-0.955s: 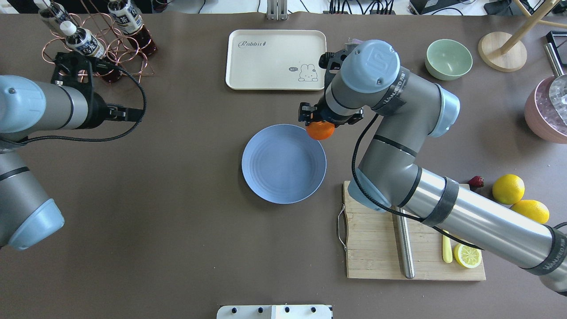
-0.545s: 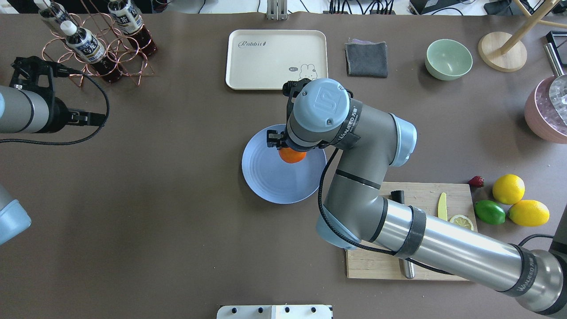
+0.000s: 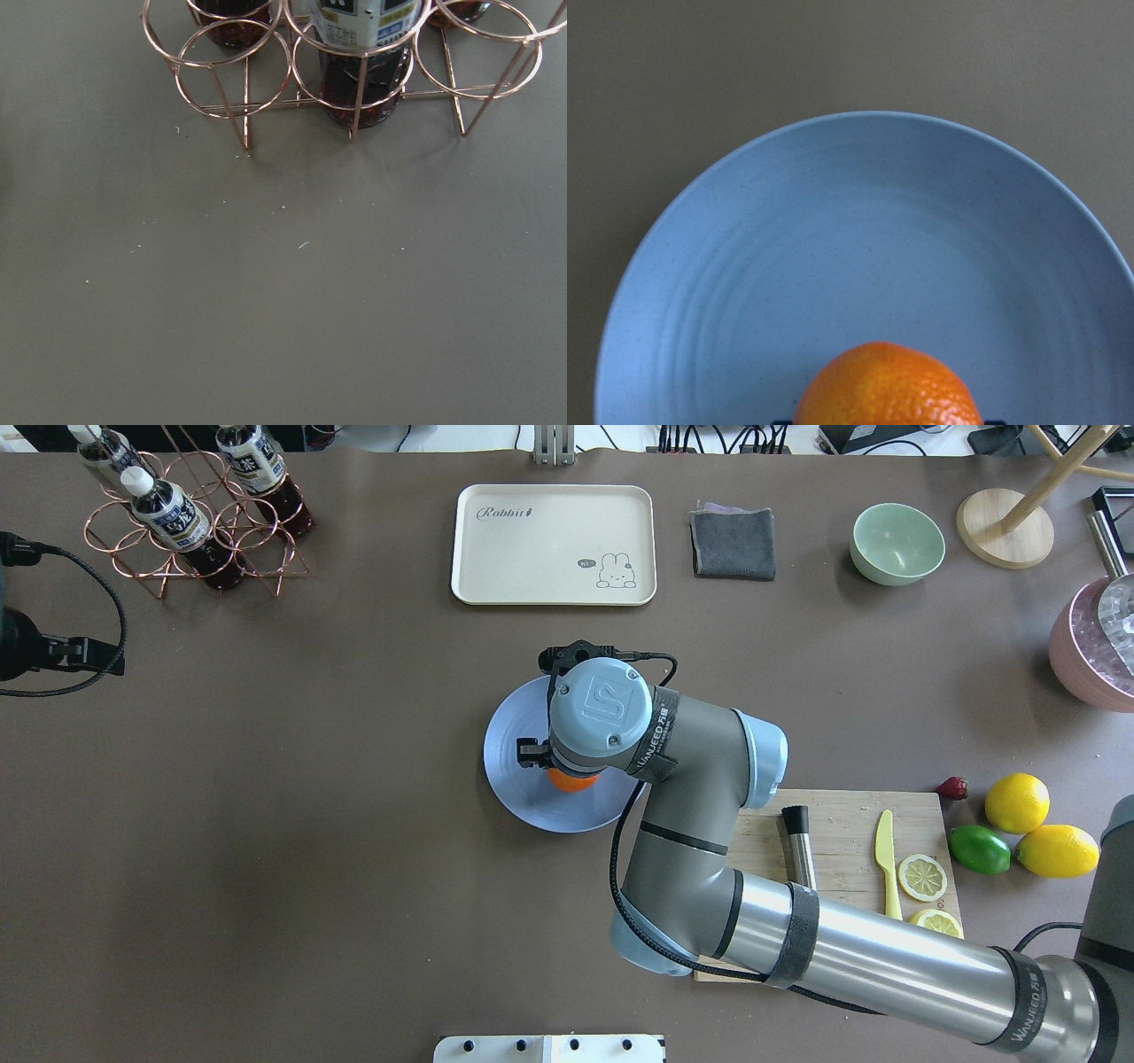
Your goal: Pick orange to plate
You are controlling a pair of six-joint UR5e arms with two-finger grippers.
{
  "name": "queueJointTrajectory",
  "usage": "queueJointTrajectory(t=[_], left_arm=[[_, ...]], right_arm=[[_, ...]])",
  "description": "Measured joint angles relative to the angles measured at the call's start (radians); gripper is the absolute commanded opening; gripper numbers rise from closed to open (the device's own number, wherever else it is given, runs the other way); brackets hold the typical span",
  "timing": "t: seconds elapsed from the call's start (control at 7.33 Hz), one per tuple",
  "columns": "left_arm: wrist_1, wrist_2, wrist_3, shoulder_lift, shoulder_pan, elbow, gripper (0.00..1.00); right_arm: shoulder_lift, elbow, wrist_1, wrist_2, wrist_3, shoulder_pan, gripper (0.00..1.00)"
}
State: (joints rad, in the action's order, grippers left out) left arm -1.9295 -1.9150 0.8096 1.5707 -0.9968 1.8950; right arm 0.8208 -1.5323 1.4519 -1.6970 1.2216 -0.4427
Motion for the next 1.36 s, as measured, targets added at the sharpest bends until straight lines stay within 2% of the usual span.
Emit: queueJointTrajectory(t=[0.14, 0.41, 0.68, 0.95, 1.09, 1.36], left_arm=[[-0.001, -0.005, -0.005, -0.004, -0.005, 0.0, 0.98], [-0.001, -0.031, -0.007, -0.006, -0.021, -0.001, 0.98], [0.001, -0.068, -0.009, -0.005, -0.045, -0.002, 0.98], [0.007, -0.112, -0.094, -0.018, -0.105, -0.009, 0.98], [0.033, -0.143, -0.237, -0.041, -0.184, -0.021, 0.98], [0.195, -0.166, -0.603, -0.061, -0.386, -0.038, 0.98]], right_arm=[[-0.001, 0.009, -0.002, 0.007, -0.001, 0.0, 0.99], [-0.005, 0.019, -0.003, 0.024, -0.001, -0.006, 1.0], [-0.027, 0.005, 0.003, -0.016, -0.003, -0.051, 1.0], [-0.033, -0.051, 0.054, -0.171, -0.018, -0.171, 1.0], [-0.015, -0.12, 0.142, -0.27, -0.073, -0.262, 1.0], [0.095, -0.282, 0.345, -0.376, -0.324, -0.448, 1.0]])
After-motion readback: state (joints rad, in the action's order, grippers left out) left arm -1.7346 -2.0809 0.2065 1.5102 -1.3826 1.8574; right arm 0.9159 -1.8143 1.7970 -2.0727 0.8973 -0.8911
